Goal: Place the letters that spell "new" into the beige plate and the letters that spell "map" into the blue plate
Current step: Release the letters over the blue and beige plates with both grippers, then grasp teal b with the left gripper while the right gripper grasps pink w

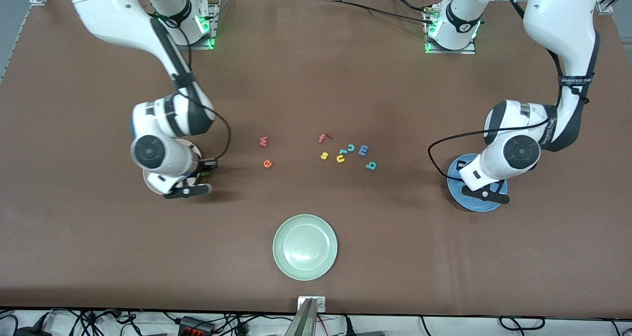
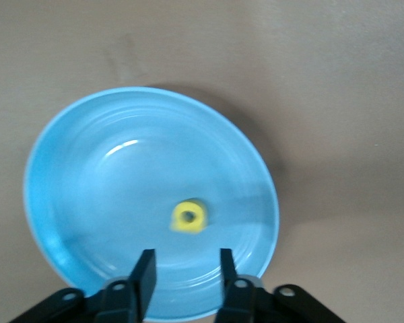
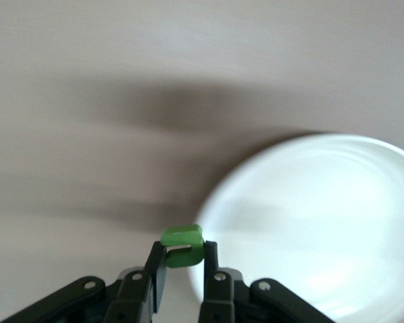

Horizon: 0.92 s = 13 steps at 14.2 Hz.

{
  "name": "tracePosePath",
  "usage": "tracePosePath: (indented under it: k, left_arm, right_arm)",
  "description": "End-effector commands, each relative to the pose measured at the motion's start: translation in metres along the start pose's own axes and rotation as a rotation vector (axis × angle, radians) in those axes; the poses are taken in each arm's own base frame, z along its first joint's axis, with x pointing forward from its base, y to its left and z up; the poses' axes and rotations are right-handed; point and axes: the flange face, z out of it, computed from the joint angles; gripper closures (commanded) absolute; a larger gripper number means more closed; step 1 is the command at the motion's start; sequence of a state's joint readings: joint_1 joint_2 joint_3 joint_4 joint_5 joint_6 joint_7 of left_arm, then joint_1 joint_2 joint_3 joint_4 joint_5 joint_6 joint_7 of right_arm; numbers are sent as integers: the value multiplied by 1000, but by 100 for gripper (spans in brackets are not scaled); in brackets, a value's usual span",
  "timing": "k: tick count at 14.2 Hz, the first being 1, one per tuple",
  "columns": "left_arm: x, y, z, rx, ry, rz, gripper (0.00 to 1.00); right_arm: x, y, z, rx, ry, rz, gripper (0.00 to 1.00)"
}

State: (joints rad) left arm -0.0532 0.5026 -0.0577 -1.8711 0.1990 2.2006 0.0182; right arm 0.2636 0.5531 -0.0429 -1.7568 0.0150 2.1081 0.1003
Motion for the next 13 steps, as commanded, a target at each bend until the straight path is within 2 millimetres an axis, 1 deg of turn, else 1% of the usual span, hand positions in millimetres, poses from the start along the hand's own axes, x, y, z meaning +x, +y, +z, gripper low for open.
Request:
tracePosePath:
  k: [1, 3, 4, 5, 6, 7, 8, 9, 10, 11, 12, 13]
  left_arm:
    - [9, 18, -19, 12, 23, 38, 0]
    - [21, 52, -43, -50, 68, 60, 0]
    - [26, 76, -56, -72, 92, 82, 0]
    - [33, 107, -69, -84, 119, 120, 0]
    - [41, 135, -73, -88, 131, 119, 0]
    - [44, 152, -72, -96, 130, 65, 0]
    - [43, 167, -69, -102, 123, -5, 0]
    - [42, 195, -61, -103, 111, -50, 0]
    - [39, 224, -60, -104, 109, -77, 0]
    - [37, 241, -50, -88, 99, -60, 0]
    - [36, 245, -39, -80, 86, -19, 0]
    - [33, 249, -26, -76, 66, 54, 0]
  right_arm:
    - [-19, 29, 6, 16, -40, 32, 79]
    - [-22, 42, 18, 12, -52, 48, 77]
    - [-26, 49, 28, 13, -68, 58, 75]
    - [-28, 51, 37, 13, -68, 62, 75]
    - [-31, 53, 50, 14, -60, 65, 70]
    - [-33, 55, 60, 13, -47, 71, 59]
    - [-32, 53, 57, 13, -37, 74, 22]
    - [-30, 48, 45, 13, -17, 68, 0]
    - [-29, 41, 26, 14, 3, 60, 0]
    - [-28, 22, 13, 10, 4, 52, 0]
    - [-28, 2, 1, 5, 8, 45, 0]
    - [-30, -20, -6, 0, 13, 33, 0]
